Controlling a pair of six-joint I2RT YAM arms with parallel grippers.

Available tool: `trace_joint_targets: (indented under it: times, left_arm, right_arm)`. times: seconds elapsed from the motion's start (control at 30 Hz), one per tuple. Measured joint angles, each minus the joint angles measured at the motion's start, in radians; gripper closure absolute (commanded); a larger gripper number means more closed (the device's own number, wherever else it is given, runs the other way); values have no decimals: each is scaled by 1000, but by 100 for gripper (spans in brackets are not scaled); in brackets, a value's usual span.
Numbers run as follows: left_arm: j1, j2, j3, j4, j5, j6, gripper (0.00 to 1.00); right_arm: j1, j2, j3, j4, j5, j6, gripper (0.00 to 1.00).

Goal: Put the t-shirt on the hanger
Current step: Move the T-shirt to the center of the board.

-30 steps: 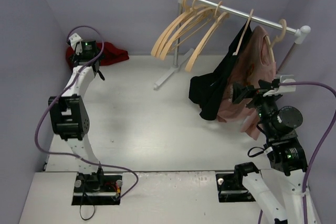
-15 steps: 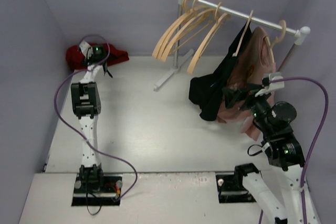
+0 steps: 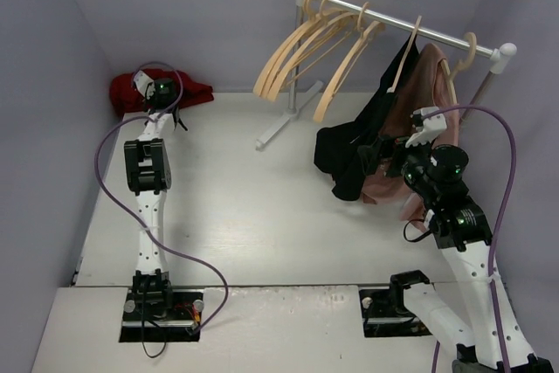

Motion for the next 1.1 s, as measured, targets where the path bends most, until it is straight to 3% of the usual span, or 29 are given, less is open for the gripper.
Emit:
trace_joint_targets:
  times: [0.13, 0.33, 0.43, 0.53, 0.57, 0.63, 0.7, 0.83, 0.97, 1.1]
  left_arm:
    - [8, -131, -217, 53, 85, 12, 100]
    - [-12, -482, -748, 94, 176, 51, 100]
    - [-76, -718, -1033, 101, 189, 60, 100]
    - [-233, -954, -1263, 78, 218, 37, 100]
    - [-294, -1016, -1312, 76, 230, 30, 96]
    - [-400, -1126, -1401, 74, 251, 13, 70]
    - [-497, -1242, -1475, 30, 267, -6, 55]
    - [-559, -1425, -1506, -125, 258, -39, 43]
    - [-547, -1554, -1461, -289, 211, -1, 42]
    - [-544, -1604, -1407, -365, 234, 105, 42]
  right_arm:
    - [0, 30, 2, -12, -2, -18, 0]
    - [1, 39, 18, -23, -16, -51, 0]
    - [1, 37, 22, -23, -24, -66, 0]
    - [3, 37, 22, -28, -43, -75, 0]
    - [6, 36, 22, -28, -50, -77, 0]
    - [18, 34, 22, -28, -58, -83, 1]
    - [34, 33, 20, -28, -65, -89, 3]
    - [77, 35, -3, -31, -77, -107, 11]
    - [172, 85, -16, -38, -63, -115, 17]
    - [395, 200, -15, -33, 11, -109, 29]
